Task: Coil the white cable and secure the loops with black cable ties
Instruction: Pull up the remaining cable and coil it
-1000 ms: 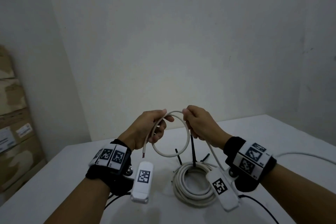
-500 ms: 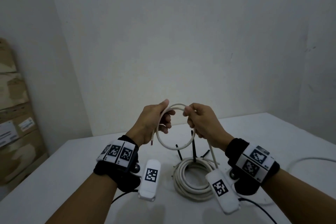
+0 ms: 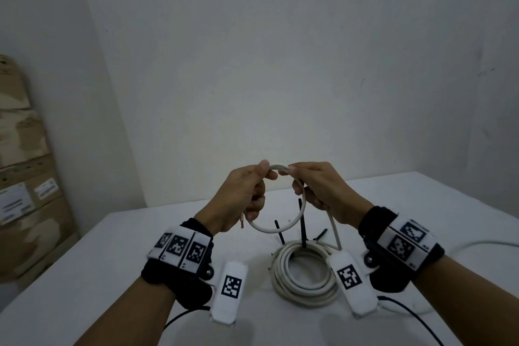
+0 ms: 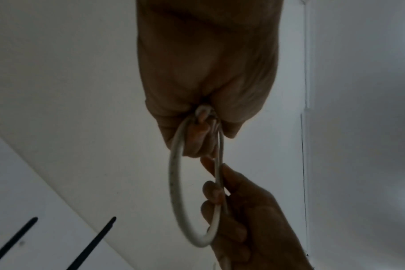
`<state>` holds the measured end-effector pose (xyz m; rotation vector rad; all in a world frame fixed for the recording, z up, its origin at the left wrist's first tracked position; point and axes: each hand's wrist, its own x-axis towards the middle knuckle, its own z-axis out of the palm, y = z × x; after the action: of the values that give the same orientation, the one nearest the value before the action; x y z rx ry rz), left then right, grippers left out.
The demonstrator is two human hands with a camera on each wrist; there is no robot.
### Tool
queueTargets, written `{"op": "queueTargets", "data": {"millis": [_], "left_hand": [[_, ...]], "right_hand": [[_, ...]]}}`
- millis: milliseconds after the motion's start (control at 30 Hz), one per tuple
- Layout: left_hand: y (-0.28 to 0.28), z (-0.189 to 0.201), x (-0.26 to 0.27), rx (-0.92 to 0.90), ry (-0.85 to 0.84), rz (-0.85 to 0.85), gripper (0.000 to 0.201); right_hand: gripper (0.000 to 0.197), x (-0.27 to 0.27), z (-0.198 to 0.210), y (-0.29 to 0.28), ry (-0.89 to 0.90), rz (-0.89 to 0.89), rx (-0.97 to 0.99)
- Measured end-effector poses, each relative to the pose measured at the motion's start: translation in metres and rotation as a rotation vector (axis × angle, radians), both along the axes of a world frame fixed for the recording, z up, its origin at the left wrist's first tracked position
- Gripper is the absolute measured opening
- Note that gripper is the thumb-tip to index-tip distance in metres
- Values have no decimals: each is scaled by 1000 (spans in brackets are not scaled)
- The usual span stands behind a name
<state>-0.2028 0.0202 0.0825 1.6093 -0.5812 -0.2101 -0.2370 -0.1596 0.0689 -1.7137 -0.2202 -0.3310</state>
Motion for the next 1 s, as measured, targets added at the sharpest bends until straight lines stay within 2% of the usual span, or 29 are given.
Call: {"op": "queueTargets", "data": {"millis": [67, 133, 267, 367, 467, 567, 667, 833, 900, 1000], "left_hand": [[-1, 0, -1, -16, 5, 3, 34], [0, 4, -1, -85, 77, 3, 33], [5, 17, 6, -358, 247, -26, 35], [8, 27, 12, -509, 318, -62, 37], [9, 35, 18, -623, 356, -52, 39], [6, 38, 22, -683, 357, 5, 40], [0, 37, 21, -686, 325, 86, 41], [-26, 30, 8, -663, 225, 211, 41], [-37, 27, 3, -580, 122, 269, 42], [-50, 16, -3, -344, -64, 320, 39]], "right_hand": [[26, 0, 2, 1, -9, 2, -17], [28, 0, 0, 1, -2, 3, -79], [19, -5, -13, -7, -32, -20, -135], [30, -13, -31, -11, -137, -90, -115], [34, -20, -52, -14, -226, -149, -361], [20, -28, -67, -21, -187, -124, -662], [24, -33, -66, -21, -171, -156, -880], [39, -38, -48, 7, -168, -228, -1206], [41, -39, -40, 21, -226, -280, -1375], [45, -42, -23, 36, -379, -301, -1546]]}}
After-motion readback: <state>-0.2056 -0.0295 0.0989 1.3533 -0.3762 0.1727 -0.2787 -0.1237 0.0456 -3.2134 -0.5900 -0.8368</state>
